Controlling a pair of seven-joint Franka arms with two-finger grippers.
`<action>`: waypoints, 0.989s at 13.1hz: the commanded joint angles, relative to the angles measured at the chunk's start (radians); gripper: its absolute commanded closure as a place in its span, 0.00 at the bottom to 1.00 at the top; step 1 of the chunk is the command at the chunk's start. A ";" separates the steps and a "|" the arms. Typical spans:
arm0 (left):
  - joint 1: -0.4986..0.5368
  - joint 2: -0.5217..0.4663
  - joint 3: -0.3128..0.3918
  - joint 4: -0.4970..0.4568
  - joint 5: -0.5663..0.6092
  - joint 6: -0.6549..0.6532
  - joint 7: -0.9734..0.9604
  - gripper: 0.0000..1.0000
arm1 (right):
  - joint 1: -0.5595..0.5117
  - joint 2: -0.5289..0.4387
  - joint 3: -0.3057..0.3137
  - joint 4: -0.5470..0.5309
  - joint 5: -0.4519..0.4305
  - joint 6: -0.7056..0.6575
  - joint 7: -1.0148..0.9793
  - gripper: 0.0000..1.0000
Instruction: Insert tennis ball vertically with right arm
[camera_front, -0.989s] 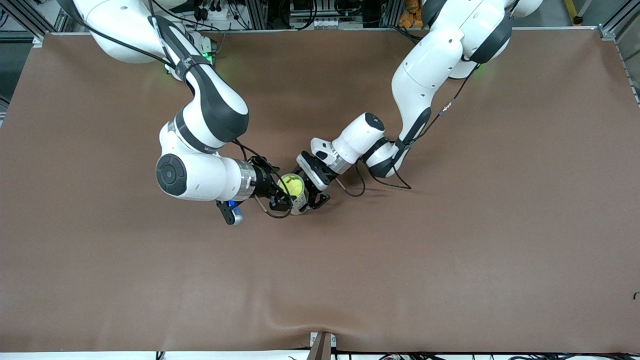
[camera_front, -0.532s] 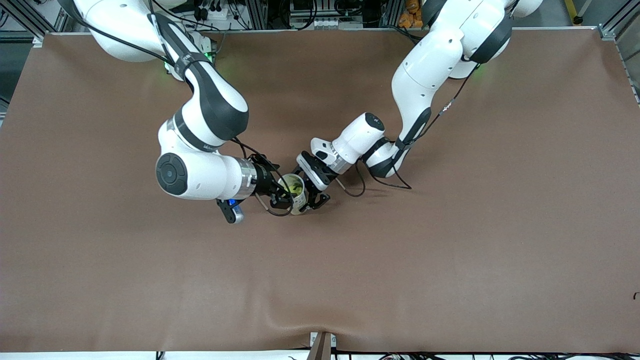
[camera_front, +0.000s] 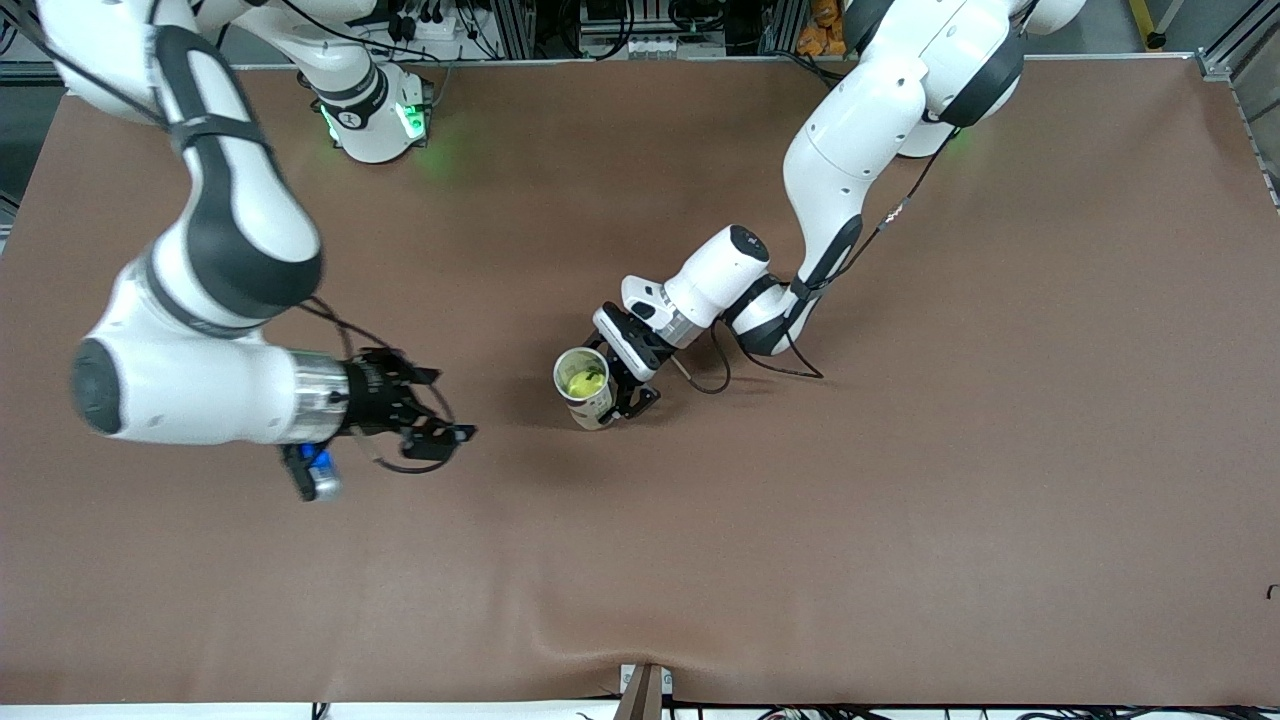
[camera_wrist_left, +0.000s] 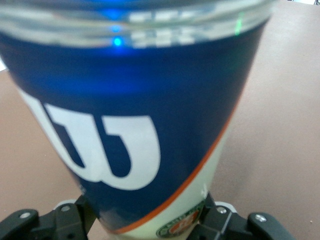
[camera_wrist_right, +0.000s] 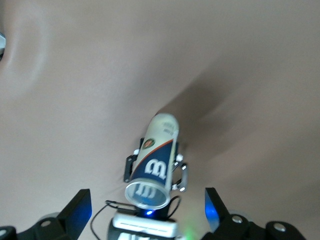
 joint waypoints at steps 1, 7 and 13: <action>0.005 -0.013 0.001 -0.010 0.017 0.004 0.002 0.20 | -0.016 -0.047 0.022 -0.003 -0.145 -0.051 -0.173 0.00; 0.005 -0.014 0.001 -0.011 0.019 0.004 0.002 0.00 | -0.017 -0.175 -0.151 0.056 -0.227 -0.286 -0.719 0.00; 0.017 -0.057 0.001 -0.077 0.022 0.001 -0.006 0.00 | 0.000 -0.493 -0.272 -0.234 -0.304 -0.233 -0.939 0.00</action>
